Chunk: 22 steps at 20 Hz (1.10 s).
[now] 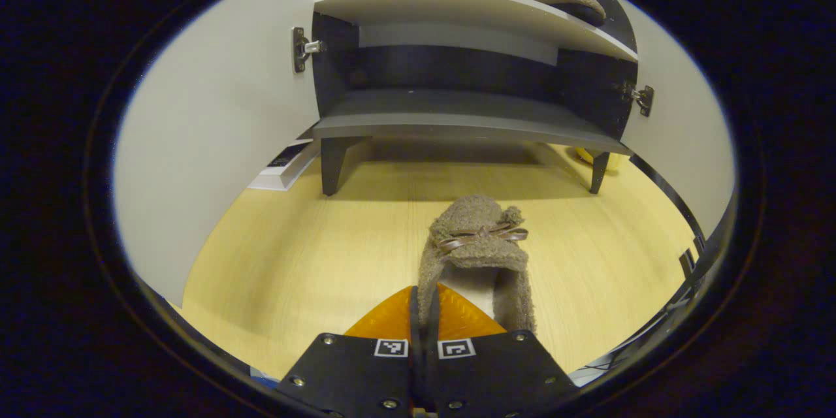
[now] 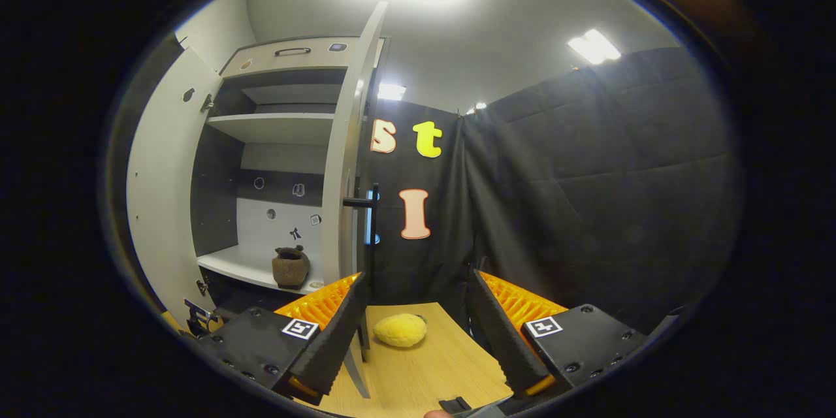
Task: Grab one shoe with the right hand and put it into the shoe cabinet, grab the other shoe with the left hand and put it into the shoe cabinet; then close the right door with the right hand and the left door with the left hand.
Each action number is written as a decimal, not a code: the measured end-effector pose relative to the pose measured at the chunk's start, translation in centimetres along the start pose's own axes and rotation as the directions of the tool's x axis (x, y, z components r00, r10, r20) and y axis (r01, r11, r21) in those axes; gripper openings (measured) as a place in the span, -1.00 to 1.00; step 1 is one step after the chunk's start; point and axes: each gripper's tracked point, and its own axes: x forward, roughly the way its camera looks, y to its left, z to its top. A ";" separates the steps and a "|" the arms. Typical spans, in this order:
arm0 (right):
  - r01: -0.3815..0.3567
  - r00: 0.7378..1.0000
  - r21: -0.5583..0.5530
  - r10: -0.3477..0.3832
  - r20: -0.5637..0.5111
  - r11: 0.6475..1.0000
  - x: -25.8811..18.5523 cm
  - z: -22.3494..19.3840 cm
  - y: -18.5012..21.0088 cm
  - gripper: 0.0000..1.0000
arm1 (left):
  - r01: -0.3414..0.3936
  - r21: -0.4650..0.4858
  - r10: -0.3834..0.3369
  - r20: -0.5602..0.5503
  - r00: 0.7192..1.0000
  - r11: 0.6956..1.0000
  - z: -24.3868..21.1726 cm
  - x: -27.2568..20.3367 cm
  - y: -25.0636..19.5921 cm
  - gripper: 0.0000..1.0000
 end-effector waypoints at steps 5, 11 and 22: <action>-0.005 1.000 0.008 0.005 0.027 1.000 -0.3 0.6 -0.2 0.97 | 0.017 -0.017 -0.016 0.075 0.997 1.000 2.3 -0.7 0.3 -0.97; -0.009 0.998 0.025 0.007 0.062 1.000 -0.9 1.4 -0.5 0.97 | 0.012 -0.027 -0.007 0.204 0.979 1.000 7.1 -2.3 0.4 -0.97; 0.011 0.998 0.047 -0.014 0.066 0.999 -1.7 0.9 -1.8 0.97 | 0.057 -0.066 -0.023 0.435 0.900 0.996 17.7 -6.9 0.3 -0.98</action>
